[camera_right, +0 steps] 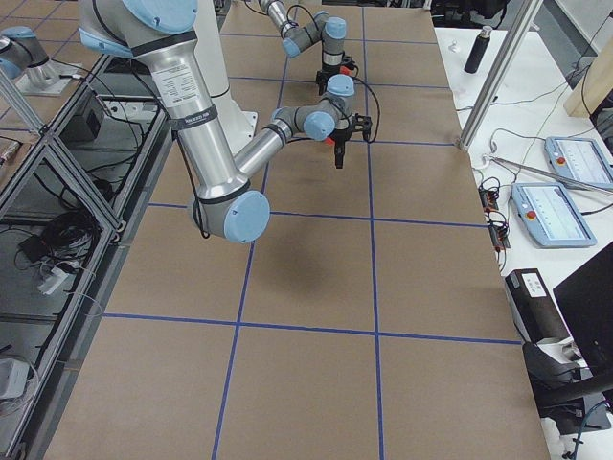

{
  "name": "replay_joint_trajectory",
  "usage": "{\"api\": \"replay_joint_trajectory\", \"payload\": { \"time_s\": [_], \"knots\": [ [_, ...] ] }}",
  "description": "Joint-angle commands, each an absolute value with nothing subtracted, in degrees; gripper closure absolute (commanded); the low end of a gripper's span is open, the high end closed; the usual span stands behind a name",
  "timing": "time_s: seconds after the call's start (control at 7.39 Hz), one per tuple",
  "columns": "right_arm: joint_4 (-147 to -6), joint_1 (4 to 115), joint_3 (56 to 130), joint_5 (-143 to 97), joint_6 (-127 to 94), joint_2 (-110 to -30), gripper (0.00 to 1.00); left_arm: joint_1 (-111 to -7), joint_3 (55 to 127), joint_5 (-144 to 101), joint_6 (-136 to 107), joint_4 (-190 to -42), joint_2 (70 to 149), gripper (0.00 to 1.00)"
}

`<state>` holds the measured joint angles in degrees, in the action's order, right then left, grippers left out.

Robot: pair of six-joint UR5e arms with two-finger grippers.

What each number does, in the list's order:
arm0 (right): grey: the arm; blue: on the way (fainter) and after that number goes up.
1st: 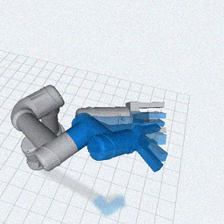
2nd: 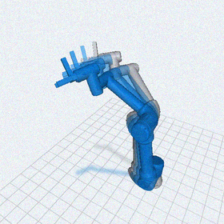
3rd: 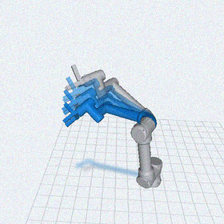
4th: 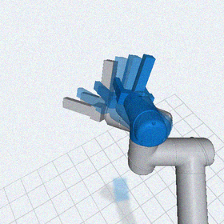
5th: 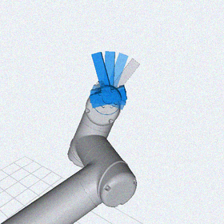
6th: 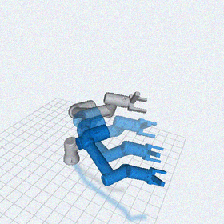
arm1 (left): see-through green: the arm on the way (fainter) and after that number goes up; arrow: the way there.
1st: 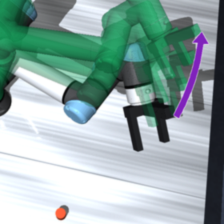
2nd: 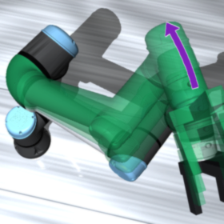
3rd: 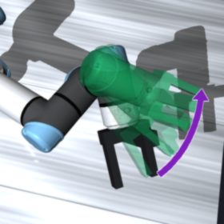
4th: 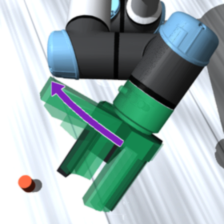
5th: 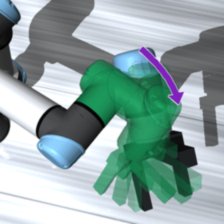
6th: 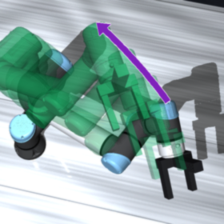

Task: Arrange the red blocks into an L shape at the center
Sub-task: 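Grasp the middle red cube with the left gripper and lift it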

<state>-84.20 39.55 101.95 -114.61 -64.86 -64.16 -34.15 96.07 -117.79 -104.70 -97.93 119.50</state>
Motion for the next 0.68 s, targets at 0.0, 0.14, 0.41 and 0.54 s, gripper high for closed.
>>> {"api": "replay_joint_trajectory", "payload": {
  "time_s": [0.0,0.14,0.41,0.54],
  "knots": [
    [-84.2,39.6,102.0,-114.6,-65.0,-64.2,0.00,-33.9,94.9,-117.7,-104.4,-98.3,120.1,0.02],
    [-84.2,39.5,102.0,-114.6,-65.0,-64.2,0.00,-33.9,93.8,-117.7,-104.4,-98.3,120.6,0.03],
    [-84.2,39.6,102.0,-114.6,-65.0,-64.2,0.00,-34.0,91.7,-117.6,-104.3,-99.1,121.6,0.09],
    [-84.2,39.5,102.0,-114.6,-65.0,-64.2,0.00,-34.0,91.4,-117.4,-104.3,-99.7,121.6,0.21]
  ]
}}
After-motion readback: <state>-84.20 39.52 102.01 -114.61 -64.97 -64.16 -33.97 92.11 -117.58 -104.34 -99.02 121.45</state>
